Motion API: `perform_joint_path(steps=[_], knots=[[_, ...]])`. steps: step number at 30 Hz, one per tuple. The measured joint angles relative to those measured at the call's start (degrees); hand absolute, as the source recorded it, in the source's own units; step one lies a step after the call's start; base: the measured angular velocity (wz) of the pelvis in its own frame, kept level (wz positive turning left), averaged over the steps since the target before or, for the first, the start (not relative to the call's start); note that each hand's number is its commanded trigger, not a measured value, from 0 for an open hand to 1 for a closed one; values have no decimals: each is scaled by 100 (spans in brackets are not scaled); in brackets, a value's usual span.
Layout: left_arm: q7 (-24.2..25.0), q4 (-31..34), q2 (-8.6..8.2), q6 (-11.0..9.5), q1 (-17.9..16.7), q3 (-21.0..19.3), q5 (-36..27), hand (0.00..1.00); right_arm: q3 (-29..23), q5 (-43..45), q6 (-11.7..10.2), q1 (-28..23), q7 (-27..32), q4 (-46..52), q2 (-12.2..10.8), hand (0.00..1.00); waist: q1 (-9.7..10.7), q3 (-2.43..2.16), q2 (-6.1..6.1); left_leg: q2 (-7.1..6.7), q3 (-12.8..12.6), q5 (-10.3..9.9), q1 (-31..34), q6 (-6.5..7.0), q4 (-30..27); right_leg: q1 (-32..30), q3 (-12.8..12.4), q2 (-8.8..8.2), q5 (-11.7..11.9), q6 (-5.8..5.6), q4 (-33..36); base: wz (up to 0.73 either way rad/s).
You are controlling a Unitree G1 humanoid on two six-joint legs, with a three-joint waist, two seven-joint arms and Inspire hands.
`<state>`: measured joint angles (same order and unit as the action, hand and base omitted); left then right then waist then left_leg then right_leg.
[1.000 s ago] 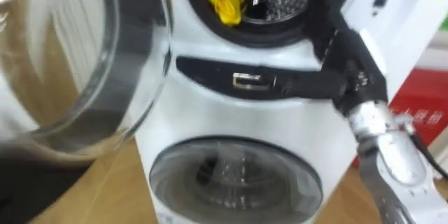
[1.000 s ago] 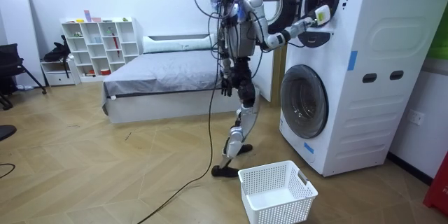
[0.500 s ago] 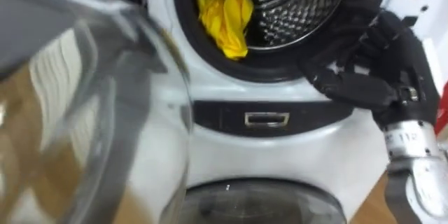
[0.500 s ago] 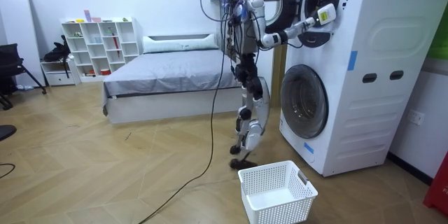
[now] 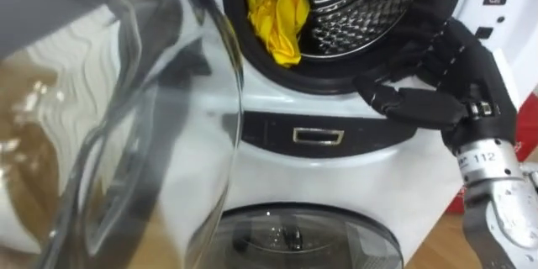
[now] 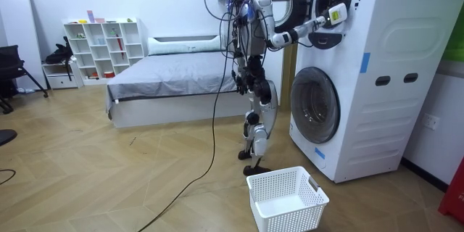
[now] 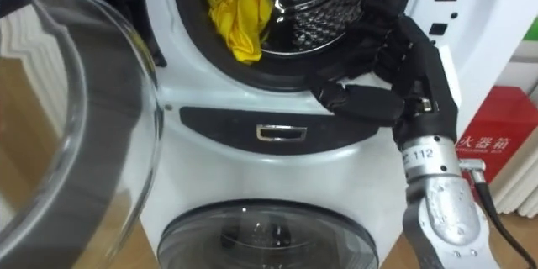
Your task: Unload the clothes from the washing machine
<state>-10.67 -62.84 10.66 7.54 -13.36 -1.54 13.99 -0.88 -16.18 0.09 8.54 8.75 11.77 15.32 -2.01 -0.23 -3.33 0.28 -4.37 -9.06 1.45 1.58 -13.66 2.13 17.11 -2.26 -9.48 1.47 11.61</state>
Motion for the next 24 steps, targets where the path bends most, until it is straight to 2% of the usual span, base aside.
perform_joint_path(steps=[3, 5, 8, 13, 17, 20, 24], knots=[[-1, 1, -32, -18, 11, 0, 0, 0, 102, 141, 76, -3, -8, 118, -4, 0, 17, -1, 4, 11, -1, 24, -6, -37, 9, 6, -23, 33, 26, 65, -8, 0], [-1, -8, -37, -5, 36, 0, 0, 0, 207, 203, 262, -126, -36, 472, -8, 0, 38, 0, 12, 26, -2, 41, -14, -64, 54, 2, -26, 54, 20, 83, -38, 0], [0, 5, -38, 2, 61, 7, -2, 0, 298, 199, 375, -193, -245, 745, 2, 0, 44, -1, 12, 47, -22, 64, -50, -94, 146, -2, -66, 91, 45, 135, -91, -6], [-8, -5, -26, -25, 162, 220, -89, 0, 872, -232, 353, -186, -768, 1090, -72, 0, -19, -5, 7, 98, -69, 45, -101, -144, 208, 45, -118, 152, 66, 193, -129, -4], [-67, -1, -27, -224, 246, 426, -96, 0, 1452, -383, 352, -184, -1390, 1187, -124, 0, -185, -8, 4, 105, -56, -7, -100, -167, 191, 75, -126, 183, 54, 204, -216, 0], [-115, -8, -29, -289, 259, 469, -96, 0, 1567, -404, 355, -183, -1768, 1270, -197, 0, -298, -17, -9, 90, -38, -47, -95, -161, 192, 90, -123, 181, 32, 187, -245, 1], [-112, -135, -28, -289, 266, 497, -99, 0, 1607, -588, 355, -123, -2190, 1430, -268, 0, -332, -5, 4, 63, -27, -54, -133, -152, 204, 181, -108, 172, 16, 159, -309, 8]])
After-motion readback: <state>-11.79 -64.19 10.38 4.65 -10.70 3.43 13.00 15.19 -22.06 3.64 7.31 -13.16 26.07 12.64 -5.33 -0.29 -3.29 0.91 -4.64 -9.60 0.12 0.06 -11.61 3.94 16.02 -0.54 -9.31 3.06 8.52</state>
